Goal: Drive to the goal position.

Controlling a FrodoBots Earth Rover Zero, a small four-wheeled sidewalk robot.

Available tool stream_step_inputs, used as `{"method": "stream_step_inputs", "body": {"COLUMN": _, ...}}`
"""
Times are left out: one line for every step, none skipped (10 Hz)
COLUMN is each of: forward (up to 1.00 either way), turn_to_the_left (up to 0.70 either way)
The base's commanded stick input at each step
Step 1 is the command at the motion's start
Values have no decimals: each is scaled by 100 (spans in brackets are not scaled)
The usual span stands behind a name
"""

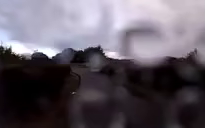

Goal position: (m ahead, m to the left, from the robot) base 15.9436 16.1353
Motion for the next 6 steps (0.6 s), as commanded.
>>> {"method": "stream_step_inputs", "body": {"forward": 70, "turn_to_the_left": 0}}
{"method": "stream_step_inputs", "body": {"forward": 70, "turn_to_the_left": 0}}
{"method": "stream_step_inputs", "body": {"forward": 70, "turn_to_the_left": 0}}
{"method": "stream_step_inputs", "body": {"forward": 70, "turn_to_the_left": 0}}
{"method": "stream_step_inputs", "body": {"forward": 70, "turn_to_the_left": 0}}
{"method": "stream_step_inputs", "body": {"forward": 70, "turn_to_the_left": 0}}
